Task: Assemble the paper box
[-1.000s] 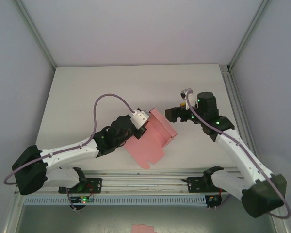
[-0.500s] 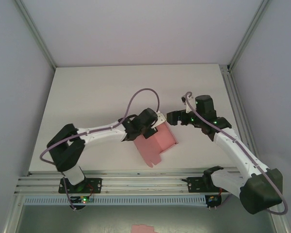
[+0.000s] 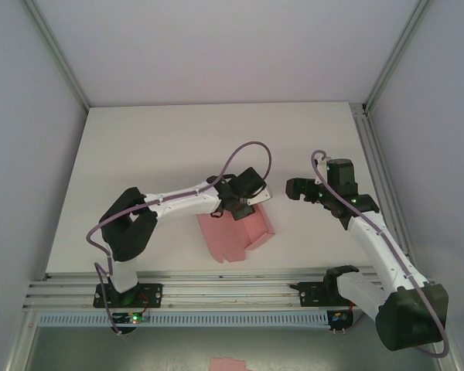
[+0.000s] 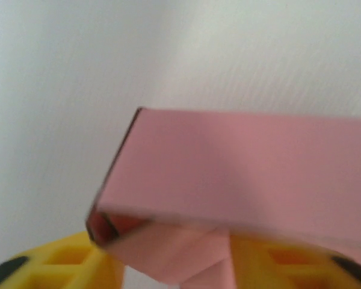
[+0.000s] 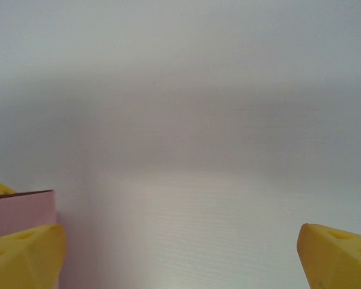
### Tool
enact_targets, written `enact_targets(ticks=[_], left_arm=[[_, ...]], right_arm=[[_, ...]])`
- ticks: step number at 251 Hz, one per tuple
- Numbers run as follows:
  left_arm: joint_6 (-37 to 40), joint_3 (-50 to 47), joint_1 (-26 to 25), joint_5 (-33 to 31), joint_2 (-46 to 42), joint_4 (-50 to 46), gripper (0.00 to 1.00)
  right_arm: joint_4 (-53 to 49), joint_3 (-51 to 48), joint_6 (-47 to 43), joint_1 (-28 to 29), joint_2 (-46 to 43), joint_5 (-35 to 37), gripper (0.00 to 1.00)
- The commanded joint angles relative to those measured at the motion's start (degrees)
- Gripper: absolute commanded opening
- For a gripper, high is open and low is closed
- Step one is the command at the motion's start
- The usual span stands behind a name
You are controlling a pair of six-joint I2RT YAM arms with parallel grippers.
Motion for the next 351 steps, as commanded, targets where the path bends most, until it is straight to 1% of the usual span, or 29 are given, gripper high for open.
enact_targets(ticks=[1, 9, 34, 51, 62, 64, 66, 70, 83, 93, 100, 111, 124, 142, 155, 173, 188, 211, 243, 256, 273, 308, 313, 325, 351], left_arm=[[0.9, 3.0, 0.3, 3.1, -3.9, -2.7, 0.53], [0.8, 3.5, 0.2, 3.3, -4.5, -2.8, 0.54], [0.0, 3.8, 0.2, 2.5, -6.3, -1.8, 0.64], [-1.0, 3.2, 0.2, 0.2, -7.9, -2.2, 0.76], [-2.4, 2.0, 0.3, -2.7, -9.4, -2.0, 0.85], [-2.8, 1.7, 0.3, -3.4, -9.7, -1.9, 0.89], [-3.2, 1.4, 0.3, -3.9, -10.0, -1.8, 0.96], [-4.0, 0.8, 0.4, -5.2, -10.7, -1.7, 1.00], [-7.9, -1.5, 0.4, -10.0, -13.0, -1.2, 1.00], [-11.7, -3.5, 0.5, -13.4, -15.0, -1.2, 0.99], [-14.5, -5.1, 0.8, -15.1, -16.5, -1.3, 1.00], [-19.3, -7.6, 1.3, -18.2, -18.9, -2.0, 1.00], [-24.8, -10.2, 1.8, -22.0, -21.7, -3.9, 1.00], [-31.8, -13.7, 2.8, -27.2, -25.4, -7.3, 1.00], [-36.0, -16.1, 3.4, -30.6, -28.0, -9.5, 1.00], [-40.2, -20.0, 4.4, -32.0, -31.8, -10.2, 1.00], [-42.3, -23.7, 4.9, -31.6, -34.8, -8.8, 1.00], [-43.2, -28.4, 5.4, -29.5, -38.5, -5.5, 1.00], [-43.0, -31.7, 5.8, -28.5, -41.1, -2.6, 1.00], [-43.4, -32.2, 5.9, -28.4, -41.5, -2.0, 1.00], [-43.3, -33.2, 6.0, -27.8, -41.8, -0.2, 1.00], [-43.2, -34.3, 6.1, -27.0, -41.6, 1.8, 1.00], [-43.0, -34.4, 6.1, -26.8, -41.5, 2.1, 1.00], [-42.7, -34.6, 6.2, -26.6, -41.4, 2.6, 1.00], [-42.4, -34.3, 6.6, -25.6, -40.9, 2.7, 1.00]], right_arm=[[-0.8, -0.7, -0.8, -0.7, -0.6, 1.3, 0.98], [-0.6, -0.9, -1.0, -0.7, -0.5, 1.6, 0.98], [0.6, -0.4, -2.5, -0.8, 0.1, 0.2, 0.98], [1.1, 0.7, -4.0, -0.9, 0.8, -2.2, 0.98], [1.3, 1.7, -3.9, -0.9, 1.3, -2.9, 0.98], [1.4, 1.8, -4.0, -0.8, 1.3, -3.2, 0.98], [1.4, 2.0, -4.1, -0.8, 1.4, -3.3, 0.98], [1.4, 2.3, -4.4, -0.7, 1.6, -4.0, 0.98], [1.0, 3.6, -6.1, 0.3, 2.2, -6.0, 0.98], [-1.0, 5.5, -7.8, 2.5, 3.0, -4.3, 0.98], [-3.1, 7.1, -8.8, 5.0, 3.7, -1.0, 0.98], [-6.3, 10.1, -9.6, 9.3, 5.1, 6.4, 0.98], [-10.8, 14.1, -8.8, 14.0, 7.2, 13.7, 0.98], [-16.9, 19.4, -4.8, 19.2, 10.7, 20.3, 0.98], [-21.2, 22.0, -2.9, 23.3, 13.4, 22.9, 0.98], [-26.8, 24.1, 1.8, 28.9, 16.8, 32.0, 0.98], [-29.4, 24.6, 5.3, 30.3, 19.0, 34.5, 0.98], [-28.1, 23.9, 9.4, 30.1, 21.3, 32.0, 0.98], [-22.7, 23.4, 12.3, 30.5, 23.6, 24.6, 0.98], [-22.8, 23.8, 13.9, 30.6, 24.3, 24.6, 0.97], [-23.0, 23.2, 16.1, 30.8, 24.5, 24.8, 0.92], [-22.4, 18.4, 20.9, 31.0, 23.6, 21.5, 0.88], [-21.8, 17.5, 21.6, 31.1, 23.3, 21.3, 0.86], [-19.9, 15.6, 22.7, 31.0, 21.9, 20.6, 0.77], [-17.5, 13.2, 24.2, 30.5, 19.1, 19.1, 0.66]])
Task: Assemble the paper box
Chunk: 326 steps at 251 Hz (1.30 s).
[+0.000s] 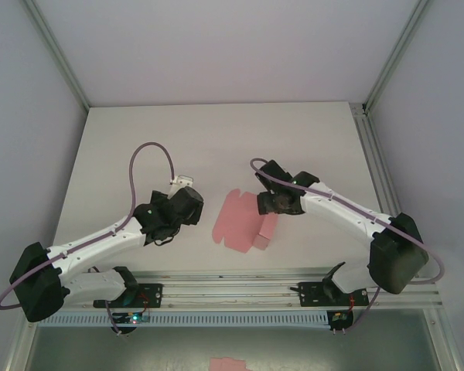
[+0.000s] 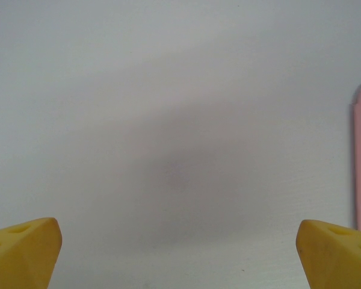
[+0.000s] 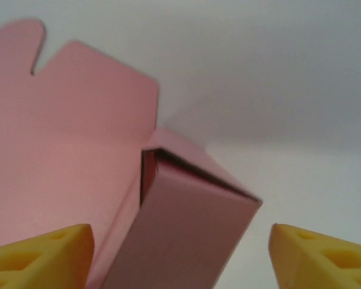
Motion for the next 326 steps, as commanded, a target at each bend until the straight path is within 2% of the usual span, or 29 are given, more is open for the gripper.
enact_targets(ticks=[1, 17, 37, 61, 92, 128, 160, 192, 216, 243, 293, 326], left_arm=[[-1.0, -0.3, 1.1, 0.4, 0.0, 3.0, 1.00], [-1.0, -0.5, 1.6, 2.1, 0.0, 3.8, 1.00], [-1.6, -0.9, 2.3, 5.9, -0.2, 5.3, 1.00], [-3.2, -1.9, 3.8, 15.7, -0.8, 10.2, 1.00], [-5.7, -3.5, 4.9, 30.5, 0.3, 16.6, 1.00], [-8.4, -3.3, 5.0, 39.1, 3.8, 18.6, 1.00], [-10.2, -1.1, 5.0, 48.0, 8.5, 22.2, 1.00], [-12.0, 1.9, 5.0, 50.0, 15.1, 25.1, 1.00], [-11.9, 5.4, 5.0, 53.3, 19.9, 25.5, 0.91], [-12.5, 7.4, 4.9, 57.3, 21.9, 27.6, 0.90], [-9.6, 9.5, 4.9, 46.3, 15.9, 17.0, 0.95], [-11.1, 9.3, 4.9, 42.4, 10.3, 11.8, 0.95]], right_arm=[[3.0, -2.7, 4.6, 0.0, -4.2, -2.8, 0.66], [4.8, -5.0, 5.9, -0.5, -6.4, -3.6, 0.55], [10.8, -9.8, 8.0, -2.0, -10.1, -6.9, 0.45], [19.6, -17.3, 10.5, -5.5, -14.9, -12.1, 0.38], [24.4, -24.5, 13.6, -10.1, -19.5, -14.7, 0.36], [27.6, -29.2, 15.1, -12.2, -23.6, -14.3, 0.36], [35.2, -33.3, 17.7, -12.2, -24.3, -15.2, 0.38], [39.7, -35.3, 18.5, -11.9, -24.1, -14.6, 0.38], [39.6, -34.9, 18.4, -11.2, -23.8, -12.6, 0.37], [38.2, -34.4, 17.6, -11.2, -23.0, -10.9, 0.36], [36.2, -34.3, 16.7, -12.4, -23.2, -10.3, 0.32], [36.8, -34.5, 16.8, -12.6, -23.5, -10.8, 0.33]])
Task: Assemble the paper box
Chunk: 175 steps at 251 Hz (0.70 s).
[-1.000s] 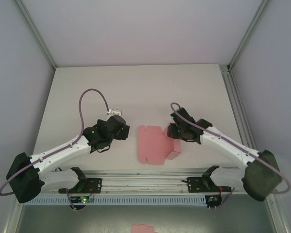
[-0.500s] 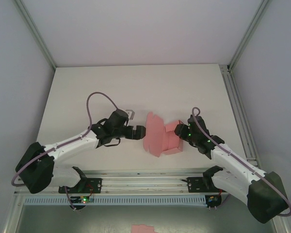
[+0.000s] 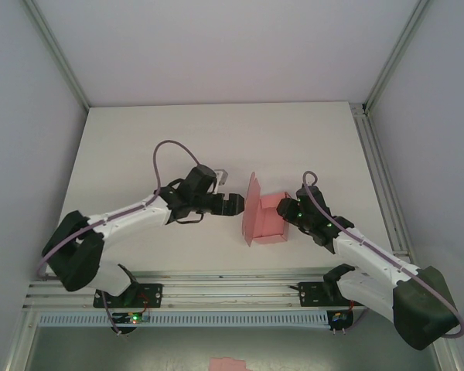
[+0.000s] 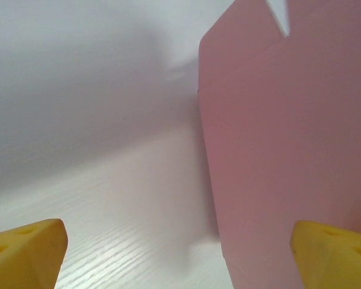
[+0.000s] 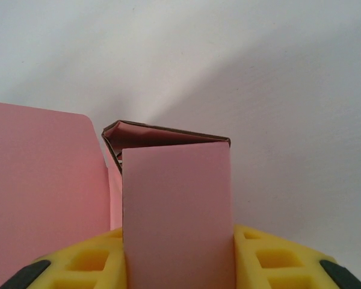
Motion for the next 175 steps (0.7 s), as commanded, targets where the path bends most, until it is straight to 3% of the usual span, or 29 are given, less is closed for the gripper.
enact_targets(ticks=[1, 31, 54, 68, 85, 105, 126, 144, 161, 175], left_arm=[[0.4, 2.0, -0.4, -6.0, -5.9, -7.6, 0.95], [-1.1, 3.4, -0.4, -15.1, -10.4, -11.9, 1.00], [-2.0, 0.4, -0.4, -5.4, -9.8, -1.5, 1.00], [-2.0, 1.3, -0.4, -0.6, -6.2, 0.1, 1.00], [-0.4, 4.3, -0.9, -0.8, -1.3, -4.3, 0.99], [1.1, 6.0, -1.1, -2.1, 2.5, -7.2, 0.90], [2.0, 6.1, -1.4, 0.8, 3.8, -5.3, 0.72], [3.1, 6.0, -2.0, 2.9, 4.1, -2.2, 0.42], [6.4, 7.1, -2.5, 2.5, 4.6, -2.6, 0.17], [10.7, 9.4, -2.5, -2.0, 4.9, -6.6, 0.00]], right_arm=[[-1.4, -1.2, -0.7, -0.6, -0.1, 0.1, 0.33], [0.5, -2.1, -0.2, -0.4, 0.8, -0.5, 0.33], [1.9, -2.4, 0.5, -0.4, 1.8, -0.4, 0.33], [2.3, -2.3, 0.8, -0.2, 1.9, -0.2, 0.33], [2.7, -2.3, 0.9, 0.0, 1.9, 0.1, 0.33], [2.6, -2.4, 1.5, 0.0, 1.5, 0.7, 0.33], [2.7, -2.9, 2.3, 0.3, 1.5, 1.9, 0.34], [3.3, -3.1, 1.8, 0.7, 1.8, 1.8, 0.35], [2.3, -2.1, -0.9, 0.9, 1.9, 0.9, 0.43], [-1.3, -0.1, -4.6, 0.9, 1.1, 0.8, 0.53]])
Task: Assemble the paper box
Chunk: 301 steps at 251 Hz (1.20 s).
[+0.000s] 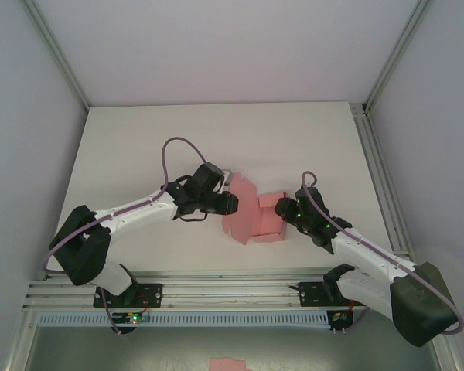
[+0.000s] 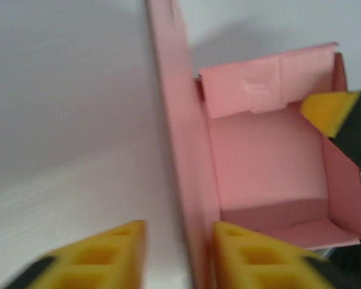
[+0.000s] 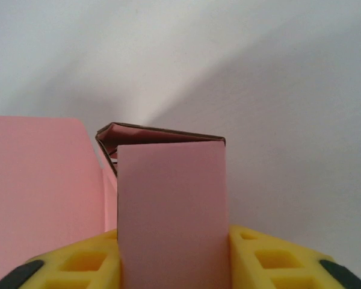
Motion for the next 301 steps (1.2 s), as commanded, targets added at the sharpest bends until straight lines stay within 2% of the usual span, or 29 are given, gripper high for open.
enact_targets(ticks=[1, 16, 31, 62, 94, 108, 139, 153, 166, 185, 212, 248, 267, 301], left_arm=[[8.4, 4.4, -1.0, -2.8, -0.1, -2.7, 0.00], [14.4, 6.5, -1.0, -8.7, -0.5, -6.4, 0.00], [22.7, 8.0, -1.0, -11.4, -1.5, -8.5, 0.00], [40.7, 9.9, -1.0, -11.0, -3.9, -11.8, 0.00], [53.5, 12.8, -1.1, -8.5, -4.8, -18.6, 0.00], [56.9, 13.1, -1.1, -8.5, -5.2, -19.9, 0.00], [59.6, 15.0, -1.2, -8.5, -4.3, -23.5, 0.00], [59.3, 16.4, -1.2, -8.8, -2.9, -24.8, 0.00], [58.5, 17.8, -1.2, -9.7, -1.4, -25.7, 0.00], [57.6, 19.0, -1.4, -11.4, 0.6, -26.2, 0.00], [57.9, 19.7, -1.3, -10.0, 2.7, -27.0, 0.00], [56.5, 20.9, -1.4, -8.9, 4.3, -27.3, 0.00], [56.0, 20.9, -1.4, -8.4, 4.3, -26.8, 0.00], [54.8, 21.6, -1.4, -8.1, 4.8, -26.8, 0.00]], right_arm=[[-5.5, 1.5, -6.0, 0.7, -0.4, 1.0, 0.53], [-10.5, 4.7, -11.7, 0.5, -1.8, 0.4, 0.66], [-15.4, 8.1, -18.5, -0.2, -3.6, -1.4, 0.73], [-21.5, 13.7, -30.5, -2.9, -6.8, -7.2, 0.83], [-21.6, 16.4, -37.2, -5.6, -8.9, -13.5, 0.84], [-21.5, 16.9, -38.2, -6.9, -7.9, -15.3, 0.78], [-22.1, 18.3, -37.8, -8.1, 0.3, -23.1, 0.57], [-21.1, 18.4, -37.6, -7.6, 3.7, -26.5, 0.55], [-17.9, 17.0, -36.5, -5.9, 5.2, -26.7, 0.51], [-11.3, 13.5, -34.5, -3.9, 6.2, -27.3, 0.52], [-5.3, 10.6, -32.5, -3.4, 8.6, -26.2, 0.48], [-5.0, 10.5, -33.7, -2.3, 12.6, -23.0, 0.47], [-4.3, 10.7, -34.1, -1.4, 14.3, -20.5, 0.44], [-2.3, 12.0, -34.0, -0.3, 16.6, -21.2, 0.39]])
